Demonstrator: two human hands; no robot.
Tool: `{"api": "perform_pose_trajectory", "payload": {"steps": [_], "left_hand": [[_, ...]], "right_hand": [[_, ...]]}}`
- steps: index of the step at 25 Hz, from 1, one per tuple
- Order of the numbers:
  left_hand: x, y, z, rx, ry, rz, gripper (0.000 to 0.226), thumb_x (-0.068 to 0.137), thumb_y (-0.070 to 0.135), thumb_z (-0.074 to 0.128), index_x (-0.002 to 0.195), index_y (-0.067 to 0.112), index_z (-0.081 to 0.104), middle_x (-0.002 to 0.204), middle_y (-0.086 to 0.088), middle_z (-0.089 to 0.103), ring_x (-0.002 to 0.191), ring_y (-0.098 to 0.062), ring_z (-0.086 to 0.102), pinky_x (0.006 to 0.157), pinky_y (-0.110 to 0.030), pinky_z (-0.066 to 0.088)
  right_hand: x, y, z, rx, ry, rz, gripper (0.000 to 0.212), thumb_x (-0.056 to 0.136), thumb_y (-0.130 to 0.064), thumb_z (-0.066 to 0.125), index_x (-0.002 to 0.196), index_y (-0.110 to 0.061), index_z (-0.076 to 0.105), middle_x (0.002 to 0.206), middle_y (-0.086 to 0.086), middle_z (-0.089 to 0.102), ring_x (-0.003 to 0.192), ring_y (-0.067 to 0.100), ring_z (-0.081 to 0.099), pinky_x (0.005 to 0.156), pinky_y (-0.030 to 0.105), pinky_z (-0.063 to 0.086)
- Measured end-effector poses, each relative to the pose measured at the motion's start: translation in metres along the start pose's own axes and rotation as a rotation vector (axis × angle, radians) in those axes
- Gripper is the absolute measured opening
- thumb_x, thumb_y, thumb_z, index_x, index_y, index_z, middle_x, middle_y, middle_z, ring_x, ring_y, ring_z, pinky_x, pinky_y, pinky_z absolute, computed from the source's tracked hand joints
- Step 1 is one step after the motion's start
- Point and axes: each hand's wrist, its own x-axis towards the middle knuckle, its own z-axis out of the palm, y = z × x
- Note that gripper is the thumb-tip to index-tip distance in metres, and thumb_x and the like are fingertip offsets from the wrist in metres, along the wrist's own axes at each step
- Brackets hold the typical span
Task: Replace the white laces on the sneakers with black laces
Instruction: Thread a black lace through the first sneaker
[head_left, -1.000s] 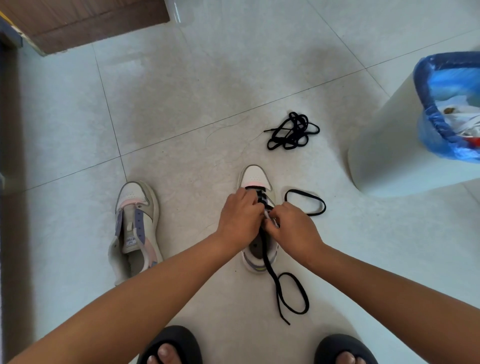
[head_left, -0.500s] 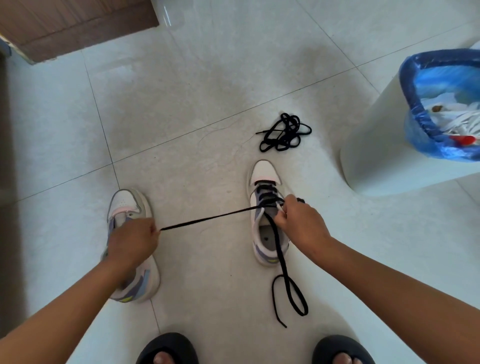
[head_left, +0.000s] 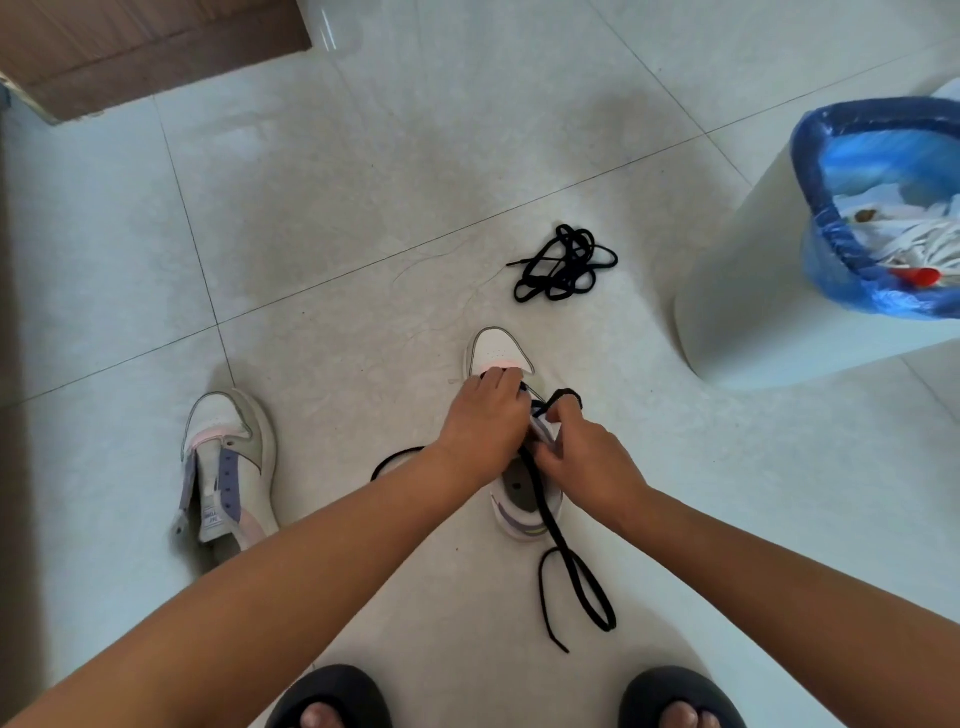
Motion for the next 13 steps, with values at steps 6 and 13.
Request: {"api": "perform_pose_trajectory", "payload": {"steps": [6, 13], "left_hand": [[-0.011, 0.014, -0.003, 0.090, 0.230, 0.114, 0.026, 0.040, 0.004, 0.077, 0.052, 0.015, 0.056, 0.056, 0.000, 0.052, 0.048, -0.017, 0.049, 0.048, -0.023, 0.034], [-0.082, -0.042, 0.003, -0.158, 0.048, -0.166, 0.014, 0.074, 0.016, 0.076, 0.072, 0.015, 0.062, 0.074, 0.002, 0.059, 0.067, -0.022, 0.061, 0.055, -0.030, 0.040]], "right_hand": [[0.001, -0.001, 0.007, 0.038, 0.033, 0.018, 0.021, 0.095, -0.027, 0.047, 0.090, -0.014, 0.031, 0.069, 0.003, 0.051, 0.061, 0.025, 0.048, 0.053, 0.034, 0.031], [0.001, 0.005, 0.008, 0.128, 0.089, 0.078, 0.015, 0.091, -0.012, 0.046, 0.086, -0.011, 0.032, 0.064, 0.003, 0.043, 0.058, 0.025, 0.042, 0.052, 0.034, 0.030]]}}
